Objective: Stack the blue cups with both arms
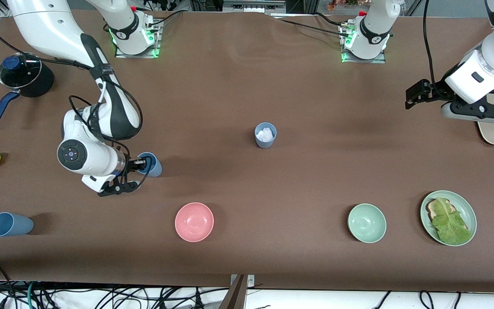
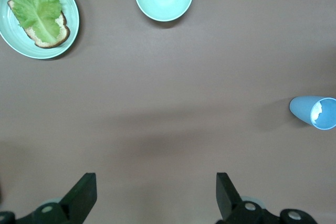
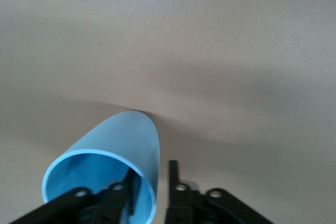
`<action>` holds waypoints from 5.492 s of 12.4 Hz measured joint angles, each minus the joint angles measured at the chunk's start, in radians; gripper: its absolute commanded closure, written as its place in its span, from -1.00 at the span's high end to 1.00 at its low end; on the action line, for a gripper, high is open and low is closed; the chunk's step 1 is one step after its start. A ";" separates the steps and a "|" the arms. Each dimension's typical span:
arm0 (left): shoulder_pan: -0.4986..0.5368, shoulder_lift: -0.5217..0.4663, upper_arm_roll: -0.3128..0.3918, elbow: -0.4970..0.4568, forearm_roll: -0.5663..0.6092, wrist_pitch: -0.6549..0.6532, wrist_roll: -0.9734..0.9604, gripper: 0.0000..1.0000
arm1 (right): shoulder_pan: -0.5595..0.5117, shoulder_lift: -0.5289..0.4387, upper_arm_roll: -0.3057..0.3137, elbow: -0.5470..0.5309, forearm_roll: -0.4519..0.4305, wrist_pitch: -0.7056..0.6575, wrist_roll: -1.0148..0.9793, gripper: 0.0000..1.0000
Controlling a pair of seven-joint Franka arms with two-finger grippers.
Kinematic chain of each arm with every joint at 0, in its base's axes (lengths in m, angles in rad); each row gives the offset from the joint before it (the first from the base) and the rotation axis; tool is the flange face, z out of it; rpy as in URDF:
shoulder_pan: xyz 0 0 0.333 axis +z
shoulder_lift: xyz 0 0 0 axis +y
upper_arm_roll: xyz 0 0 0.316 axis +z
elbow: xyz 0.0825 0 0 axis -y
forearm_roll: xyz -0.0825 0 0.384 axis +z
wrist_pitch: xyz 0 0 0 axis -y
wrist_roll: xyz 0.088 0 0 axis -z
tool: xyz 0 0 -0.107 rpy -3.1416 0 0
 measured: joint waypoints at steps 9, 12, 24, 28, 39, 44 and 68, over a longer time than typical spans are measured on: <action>-0.022 -0.002 0.015 0.000 0.000 -0.004 0.000 1.00 | 0.019 -0.037 0.058 0.013 0.002 -0.073 0.084 -1.00; -0.023 -0.002 0.015 0.000 0.000 -0.006 0.000 1.00 | 0.023 -0.084 0.188 0.026 0.003 -0.093 0.270 -1.00; -0.022 -0.002 0.017 0.000 0.000 -0.011 0.002 1.00 | 0.423 -0.080 0.335 0.248 -0.002 -0.219 0.985 -1.00; -0.022 -0.002 0.017 0.000 0.000 -0.014 0.002 1.00 | 0.443 -0.049 0.327 0.273 -0.031 -0.218 1.018 -1.00; -0.021 -0.002 0.017 0.000 0.000 -0.017 0.002 1.00 | 0.444 0.039 0.312 0.294 -0.117 -0.154 1.018 -1.00; -0.022 -0.002 0.017 0.000 0.000 -0.017 0.002 1.00 | 0.444 0.047 0.297 0.296 -0.122 -0.102 1.016 -1.00; -0.022 -0.002 0.017 0.000 0.000 -0.027 0.002 1.00 | 0.438 0.065 0.282 0.333 -0.185 -0.097 0.994 1.00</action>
